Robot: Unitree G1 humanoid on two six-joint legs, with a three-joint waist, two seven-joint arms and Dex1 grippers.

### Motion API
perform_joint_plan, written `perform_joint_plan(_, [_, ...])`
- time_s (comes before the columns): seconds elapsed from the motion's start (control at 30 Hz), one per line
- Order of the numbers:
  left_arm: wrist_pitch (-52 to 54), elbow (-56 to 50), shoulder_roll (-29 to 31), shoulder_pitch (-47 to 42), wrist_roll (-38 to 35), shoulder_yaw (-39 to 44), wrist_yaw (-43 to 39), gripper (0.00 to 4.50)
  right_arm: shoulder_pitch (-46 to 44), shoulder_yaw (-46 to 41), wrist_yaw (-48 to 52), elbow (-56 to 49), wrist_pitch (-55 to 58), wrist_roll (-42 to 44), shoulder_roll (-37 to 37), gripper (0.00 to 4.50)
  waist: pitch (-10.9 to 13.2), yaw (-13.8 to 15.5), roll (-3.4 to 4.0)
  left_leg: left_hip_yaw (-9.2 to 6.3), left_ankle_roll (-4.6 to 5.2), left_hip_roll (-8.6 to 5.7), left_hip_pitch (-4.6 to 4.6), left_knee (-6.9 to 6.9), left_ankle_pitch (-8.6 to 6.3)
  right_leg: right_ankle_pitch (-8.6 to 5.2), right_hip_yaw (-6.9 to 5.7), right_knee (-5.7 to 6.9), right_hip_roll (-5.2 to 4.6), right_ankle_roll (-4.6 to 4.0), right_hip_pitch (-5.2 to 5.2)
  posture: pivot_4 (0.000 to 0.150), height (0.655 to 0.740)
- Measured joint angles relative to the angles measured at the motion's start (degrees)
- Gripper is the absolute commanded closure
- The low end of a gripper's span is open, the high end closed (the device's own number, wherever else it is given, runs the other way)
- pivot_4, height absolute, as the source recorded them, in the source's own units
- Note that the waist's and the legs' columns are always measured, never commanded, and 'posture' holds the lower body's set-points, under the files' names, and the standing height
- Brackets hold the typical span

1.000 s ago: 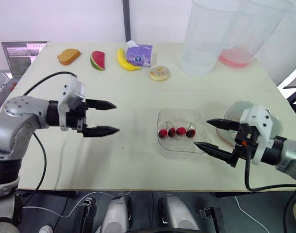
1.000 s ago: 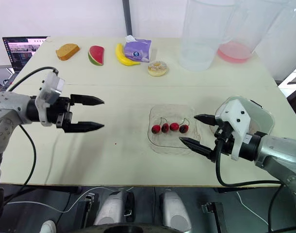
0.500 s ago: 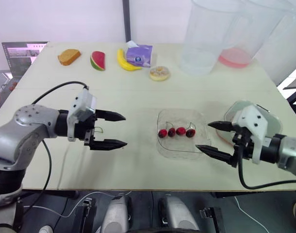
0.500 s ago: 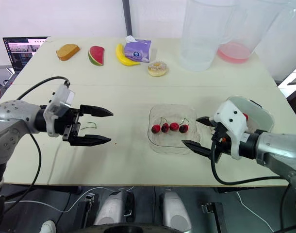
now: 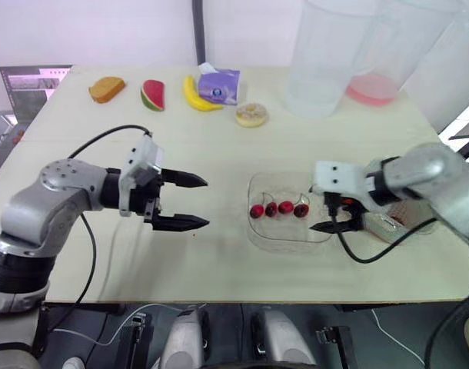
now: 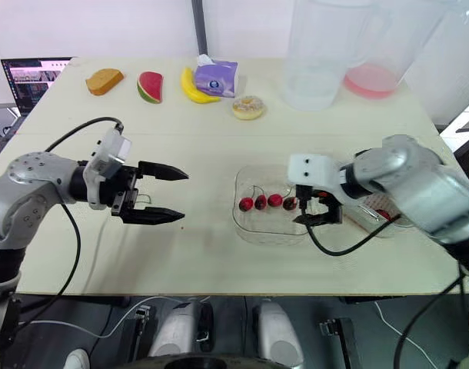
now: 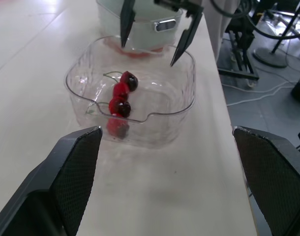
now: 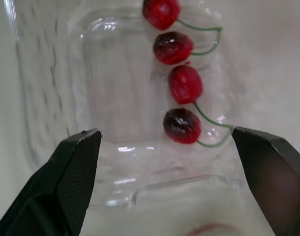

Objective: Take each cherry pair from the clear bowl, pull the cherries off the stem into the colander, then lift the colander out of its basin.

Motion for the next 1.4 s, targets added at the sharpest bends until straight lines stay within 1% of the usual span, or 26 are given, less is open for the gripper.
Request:
perform_joint_plan(0.07, [-0.23, 0.09, -0.17, -0.08, 0.02, -0.22, 0.01, 0.04, -2.71, 4.09, 3.15, 2.24, 0.56, -3.23, 1.68, 0.00, 0.00, 0.11, 0.00, -0.01, 0.00, 0.01, -0.01, 0.01, 0.00, 0.00, -0.01, 0.00, -0.01, 0.00, 0.00, 0.150, 0.7400])
perform_joint_plan(0.17, [-0.35, 0.20, -0.16, -0.08, 0.03, -0.22, 0.07, 0.04, -5.48, 7.64, 6.69, 6.06, 0.93, -7.10, 4.35, 0.00, 0.00, 0.30, 0.00, -0.01, 0.00, 0.00, 0.00, 0.04, 0.00, 0.00, -0.03, 0.01, -0.03, 0.00, 0.02, 0.150, 0.7400])
perform_joint_plan(0.37, [-0.36, 0.19, -0.27, -0.08, 0.01, -0.28, 0.41, 0.04, -9.08, 12.33, 11.53, 13.75, -1.01, -14.38, 8.78, 0.00, 0.00, 0.21, 0.00, 0.00, 0.00, -0.01, 0.00, 0.05, 0.00, 0.00, -0.02, 0.10, -0.01, 0.00, -0.03, 0.150, 0.7400])
perform_joint_plan(0.53, [-0.34, 0.20, -0.40, -0.08, 0.00, -0.27, 0.71, 0.04, -9.31, 13.74, 14.83, 16.90, -2.80, -18.76, 10.54, 0.00, 0.00, 0.24, 0.00, 0.02, 0.00, -0.02, 0.00, 0.07, 0.00, 0.00, -0.03, 0.14, -0.02, 0.00, -0.03, 0.150, 0.7400])
perform_joint_plan(0.73, [-0.34, 0.20, -0.43, -0.03, -0.02, -0.27, 1.32, 0.04, -9.04, 13.84, 16.57, 17.71, -3.45, -22.18, 12.06, 0.00, 0.00, 0.23, 0.00, 0.01, -0.01, -0.01, 0.01, 0.07, 0.01, 0.00, -0.04, 0.19, -0.02, 0.00, -0.05, 0.150, 0.7400])
perform_joint_plan(0.83, [-0.34, 0.20, -0.43, 0.20, -0.02, -0.26, 1.47, 0.00, -8.18, 13.83, 16.89, 17.96, -3.49, -23.08, 12.84, 0.83, 0.00, 0.22, 0.00, 0.02, -0.01, -0.02, 0.01, 0.08, 0.01, 0.00, -0.04, 0.19, -0.02, 0.00, -0.04, 0.150, 0.7400])
perform_joint_plan(0.97, [-0.34, 0.20, -0.43, 0.30, -0.07, -0.27, 1.51, 0.00, -7.53, 13.74, 16.95, 18.03, -3.59, -24.42, 13.81, 2.80, 0.00, 0.18, 0.00, 0.02, -0.01, -0.02, 0.02, 0.08, 0.01, 0.00, -0.04, 0.22, -0.01, 0.00, -0.05, 0.150, 0.7400])
perform_joint_plan(1.07, [-0.34, 0.23, -0.43, 0.29, -0.07, -0.27, 1.50, 0.00, -7.53, 13.62, 16.98, 18.19, -3.99, -24.87, 14.48, 4.38, 0.00, 0.15, 0.00, 0.02, -0.02, -0.02, 0.02, 0.08, 0.01, 0.00, -0.05, 0.23, 0.00, 0.00, -0.06, 0.150, 0.7400])
perform_joint_plan(1.1, [-0.34, 0.25, -0.43, 0.29, -0.07, -0.26, 1.50, 0.00, -7.53, 13.55, 16.99, 18.25, -4.05, -24.92, 14.75, 4.45, 0.00, 0.12, 0.00, 0.02, -0.02, -0.02, 0.02, 0.08, 0.01, 0.00, -0.05, 0.24, 0.00, 0.00, -0.07, 0.150, 0.7400])
perform_joint_plan(1.4, [-0.38, 0.89, -0.43, 0.34, -0.05, -0.26, 1.38, 0.00, -7.54, 11.80, 17.65, 17.88, -4.04, -25.11, 15.87, 4.45, 0.00, 0.15, 0.00, 0.03, -0.02, -0.02, 0.02, 0.08, 0.01, 0.00, -0.06, 0.26, -0.01, 0.00, -0.07, 0.150, 0.7400])
